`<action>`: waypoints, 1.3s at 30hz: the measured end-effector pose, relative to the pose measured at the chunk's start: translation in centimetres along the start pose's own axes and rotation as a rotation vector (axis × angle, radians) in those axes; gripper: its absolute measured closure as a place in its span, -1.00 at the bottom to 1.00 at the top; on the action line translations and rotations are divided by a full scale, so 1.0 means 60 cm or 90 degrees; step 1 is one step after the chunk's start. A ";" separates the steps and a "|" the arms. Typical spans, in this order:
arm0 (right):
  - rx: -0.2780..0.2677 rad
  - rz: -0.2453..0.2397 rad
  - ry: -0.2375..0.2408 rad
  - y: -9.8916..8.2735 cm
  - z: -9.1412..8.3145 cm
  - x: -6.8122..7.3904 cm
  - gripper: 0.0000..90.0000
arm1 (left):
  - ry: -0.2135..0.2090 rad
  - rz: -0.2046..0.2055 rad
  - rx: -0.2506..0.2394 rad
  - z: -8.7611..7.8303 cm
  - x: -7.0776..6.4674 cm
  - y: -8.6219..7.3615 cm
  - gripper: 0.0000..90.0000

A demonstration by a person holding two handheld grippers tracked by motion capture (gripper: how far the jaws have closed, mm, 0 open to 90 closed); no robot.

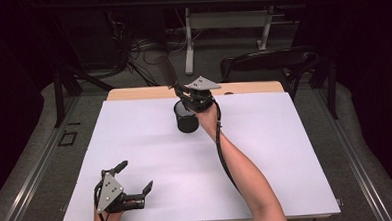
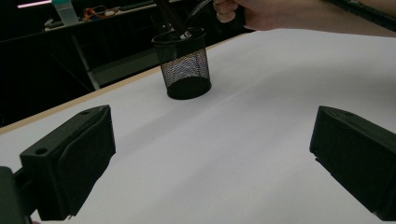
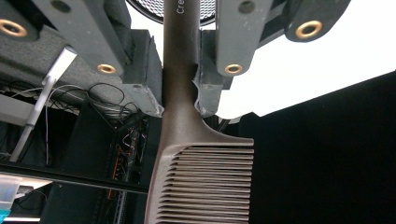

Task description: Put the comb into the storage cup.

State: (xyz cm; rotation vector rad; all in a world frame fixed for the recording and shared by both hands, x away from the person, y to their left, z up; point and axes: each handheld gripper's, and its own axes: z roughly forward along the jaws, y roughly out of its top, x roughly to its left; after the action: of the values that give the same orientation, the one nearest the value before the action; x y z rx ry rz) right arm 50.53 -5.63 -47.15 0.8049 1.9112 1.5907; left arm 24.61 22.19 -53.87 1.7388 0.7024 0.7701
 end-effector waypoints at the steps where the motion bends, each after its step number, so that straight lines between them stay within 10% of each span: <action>1: -0.001 0.000 0.000 -0.001 0.000 0.000 0.62 | -0.001 -0.001 0.001 0.000 0.000 0.000 -1.00; 39: 0.039 0.006 -0.003 -0.034 0.007 -0.002 0.62 | -0.002 0.002 0.002 0.001 -0.001 0.000 -1.00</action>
State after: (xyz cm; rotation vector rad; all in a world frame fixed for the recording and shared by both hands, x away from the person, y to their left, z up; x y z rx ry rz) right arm 50.68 -5.71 -49.23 0.8441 1.9644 1.5412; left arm 24.62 22.07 -53.91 1.7448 0.6988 0.7686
